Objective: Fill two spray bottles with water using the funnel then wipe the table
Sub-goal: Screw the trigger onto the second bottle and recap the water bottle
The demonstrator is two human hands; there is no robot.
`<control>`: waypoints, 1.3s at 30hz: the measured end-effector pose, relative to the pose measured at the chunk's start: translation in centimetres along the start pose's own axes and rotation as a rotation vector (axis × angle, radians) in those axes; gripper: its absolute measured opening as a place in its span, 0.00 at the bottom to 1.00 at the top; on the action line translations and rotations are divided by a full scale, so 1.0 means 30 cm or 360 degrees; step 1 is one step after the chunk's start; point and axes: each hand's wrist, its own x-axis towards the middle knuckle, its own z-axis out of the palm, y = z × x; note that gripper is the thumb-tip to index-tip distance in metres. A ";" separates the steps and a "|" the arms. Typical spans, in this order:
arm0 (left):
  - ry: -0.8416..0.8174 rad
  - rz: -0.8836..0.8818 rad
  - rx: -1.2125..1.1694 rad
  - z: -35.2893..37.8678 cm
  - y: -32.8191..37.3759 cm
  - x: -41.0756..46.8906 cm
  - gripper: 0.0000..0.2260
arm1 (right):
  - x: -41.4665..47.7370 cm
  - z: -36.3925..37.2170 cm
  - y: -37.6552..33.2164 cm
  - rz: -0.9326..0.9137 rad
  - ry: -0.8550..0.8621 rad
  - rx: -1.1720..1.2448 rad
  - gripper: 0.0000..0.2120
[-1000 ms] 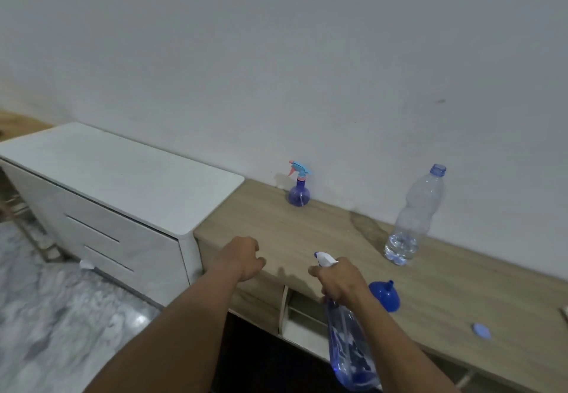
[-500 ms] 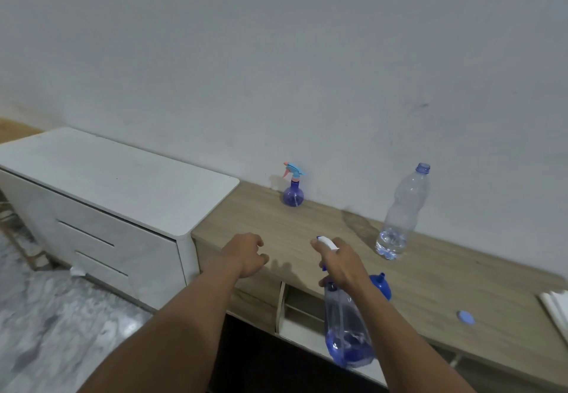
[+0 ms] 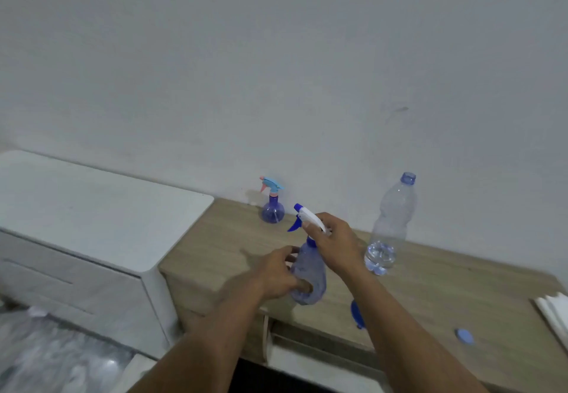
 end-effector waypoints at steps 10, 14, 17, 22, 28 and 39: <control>0.0338 0.0017 -0.0171 0.039 -0.072 0.494 0.18 | 0.452 0.047 0.237 0.0066 0.0059 0.0046 0.05; 0.0411 0.0102 0.0187 0.023 -0.108 0.696 0.22 | 0.650 0.069 0.356 0.0099 0.0018 -0.0032 0.08; 0.0475 0.0120 0.0211 0.014 -0.131 0.828 0.21 | 0.768 0.102 0.421 0.0111 0.0014 -0.0044 0.10; 0.0552 0.0057 0.0156 0.012 -0.130 0.980 0.21 | 0.903 0.119 0.459 0.0119 0.0077 -0.0054 0.10; 0.0524 0.0073 0.0225 -0.004 -0.136 1.046 0.21 | 0.961 0.120 0.469 0.0129 0.0056 -0.0131 0.10; 0.0330 -0.0068 0.0379 -0.087 -0.141 0.984 0.27 | 0.830 0.097 0.354 0.0252 0.0026 -0.0463 0.33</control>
